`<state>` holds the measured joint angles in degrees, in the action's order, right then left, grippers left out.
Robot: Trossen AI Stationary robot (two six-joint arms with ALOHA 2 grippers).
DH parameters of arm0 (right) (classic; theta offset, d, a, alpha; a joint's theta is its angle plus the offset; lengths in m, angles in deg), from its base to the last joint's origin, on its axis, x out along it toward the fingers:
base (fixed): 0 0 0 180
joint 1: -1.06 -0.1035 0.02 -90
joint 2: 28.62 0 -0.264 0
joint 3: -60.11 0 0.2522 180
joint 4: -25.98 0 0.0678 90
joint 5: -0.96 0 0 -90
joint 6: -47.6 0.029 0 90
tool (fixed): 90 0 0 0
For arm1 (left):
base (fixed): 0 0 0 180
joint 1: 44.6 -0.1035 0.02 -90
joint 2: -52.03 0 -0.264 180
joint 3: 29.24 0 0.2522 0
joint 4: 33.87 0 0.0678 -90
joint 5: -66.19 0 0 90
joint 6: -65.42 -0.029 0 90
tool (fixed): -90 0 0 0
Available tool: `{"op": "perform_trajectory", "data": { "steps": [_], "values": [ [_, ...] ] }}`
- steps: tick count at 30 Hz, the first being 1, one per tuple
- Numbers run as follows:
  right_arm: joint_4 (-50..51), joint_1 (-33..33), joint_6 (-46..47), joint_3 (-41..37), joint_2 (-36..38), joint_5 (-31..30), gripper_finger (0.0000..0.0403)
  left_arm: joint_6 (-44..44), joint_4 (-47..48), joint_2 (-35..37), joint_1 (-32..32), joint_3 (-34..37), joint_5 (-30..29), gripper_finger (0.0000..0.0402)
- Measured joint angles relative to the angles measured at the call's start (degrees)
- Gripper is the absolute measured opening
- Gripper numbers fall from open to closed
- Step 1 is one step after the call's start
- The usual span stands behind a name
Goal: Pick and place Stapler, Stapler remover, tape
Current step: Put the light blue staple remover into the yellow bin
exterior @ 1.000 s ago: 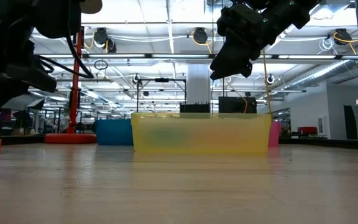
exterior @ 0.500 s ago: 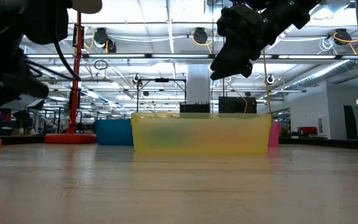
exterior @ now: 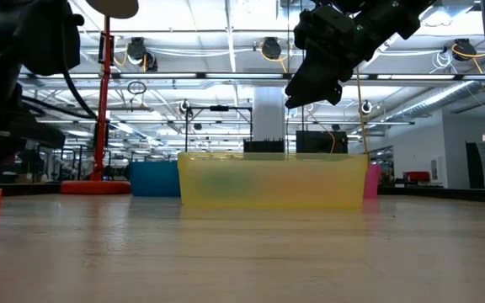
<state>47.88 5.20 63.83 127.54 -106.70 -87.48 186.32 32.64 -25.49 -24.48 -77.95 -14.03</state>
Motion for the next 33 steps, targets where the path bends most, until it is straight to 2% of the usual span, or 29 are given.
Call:
{"op": "perform_trajectory", "data": {
  "steps": [4, 8, 11, 17, 25, 29, 33],
  "values": [
    [0.00, 0.00, -0.01, 0.00, 0.00, 0.00, 0.0155, 1.26, -5.51, 0.21, 0.00, 2.53, -0.95, 0.0184],
    [-0.07, 0.00, -0.01, 0.00, 0.00, 0.00, 0.0155, 1.08, -6.25, 0.20, 0.04, 3.35, -1.89, 0.0174],
    [-0.20, 0.00, -0.02, 0.00, 0.00, -0.01, 0.0155, 0.14, -6.54, 0.17, 0.04, 3.37, -3.29, 0.0140],
    [-0.20, 0.00, 0.00, 0.00, 0.00, 0.00, 0.0155, -1.05, -6.14, 0.11, 0.04, 3.46, -5.17, 0.0040],
    [-0.72, 0.00, 0.17, 0.00, 0.00, 0.00, 0.0155, -5.59, -6.30, 2.63, 0.04, 3.08, -5.71, 0.0042],
    [-2.08, 0.00, 0.19, 0.00, 0.00, 0.00, 0.0155, -9.02, -12.32, 8.15, -0.01, 1.84, -12.08, 0.0042],
    [-5.54, -0.02, 2.13, 0.00, 0.02, 0.00, 0.0155, -15.35, -24.78, 13.64, -0.25, 1.84, -23.40, 0.0038]
  ]
}}
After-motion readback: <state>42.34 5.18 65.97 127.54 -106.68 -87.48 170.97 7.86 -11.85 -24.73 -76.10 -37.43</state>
